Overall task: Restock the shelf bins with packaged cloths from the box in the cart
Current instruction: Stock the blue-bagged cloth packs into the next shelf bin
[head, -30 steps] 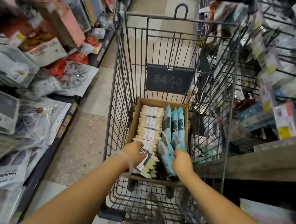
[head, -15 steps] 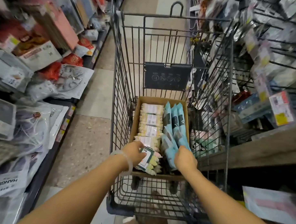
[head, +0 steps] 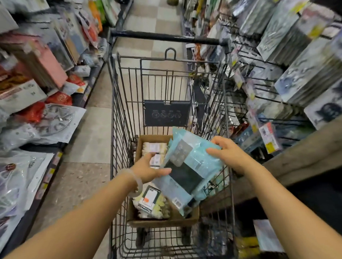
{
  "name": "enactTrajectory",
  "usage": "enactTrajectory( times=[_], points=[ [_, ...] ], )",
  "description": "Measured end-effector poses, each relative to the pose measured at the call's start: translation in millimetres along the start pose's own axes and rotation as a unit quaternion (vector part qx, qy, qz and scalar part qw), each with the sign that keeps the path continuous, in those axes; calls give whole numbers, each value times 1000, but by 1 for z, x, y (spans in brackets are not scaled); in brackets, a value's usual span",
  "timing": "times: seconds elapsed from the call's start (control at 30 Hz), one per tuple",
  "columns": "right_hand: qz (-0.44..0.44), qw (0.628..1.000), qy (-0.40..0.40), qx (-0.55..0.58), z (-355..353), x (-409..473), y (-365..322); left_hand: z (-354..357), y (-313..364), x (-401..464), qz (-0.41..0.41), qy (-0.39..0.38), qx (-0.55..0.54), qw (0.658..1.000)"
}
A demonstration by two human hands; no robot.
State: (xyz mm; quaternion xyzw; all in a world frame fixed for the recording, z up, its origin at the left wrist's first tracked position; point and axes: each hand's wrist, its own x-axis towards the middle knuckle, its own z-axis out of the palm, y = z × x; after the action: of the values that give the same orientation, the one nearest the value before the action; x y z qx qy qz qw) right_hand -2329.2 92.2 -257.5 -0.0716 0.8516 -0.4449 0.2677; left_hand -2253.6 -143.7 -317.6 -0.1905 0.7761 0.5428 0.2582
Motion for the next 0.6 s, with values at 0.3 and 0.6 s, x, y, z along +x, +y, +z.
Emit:
enactTrajectory(
  times=[0.3, 0.6],
  points=[
    [43, 963, 33, 264, -13, 3, -21, -12, 23, -21, -19, -132, -204, 970],
    [100, 949, -11, 297, 43, -14, -14, -23, 34, -31, 12, -30, -353, 935]
  ],
)
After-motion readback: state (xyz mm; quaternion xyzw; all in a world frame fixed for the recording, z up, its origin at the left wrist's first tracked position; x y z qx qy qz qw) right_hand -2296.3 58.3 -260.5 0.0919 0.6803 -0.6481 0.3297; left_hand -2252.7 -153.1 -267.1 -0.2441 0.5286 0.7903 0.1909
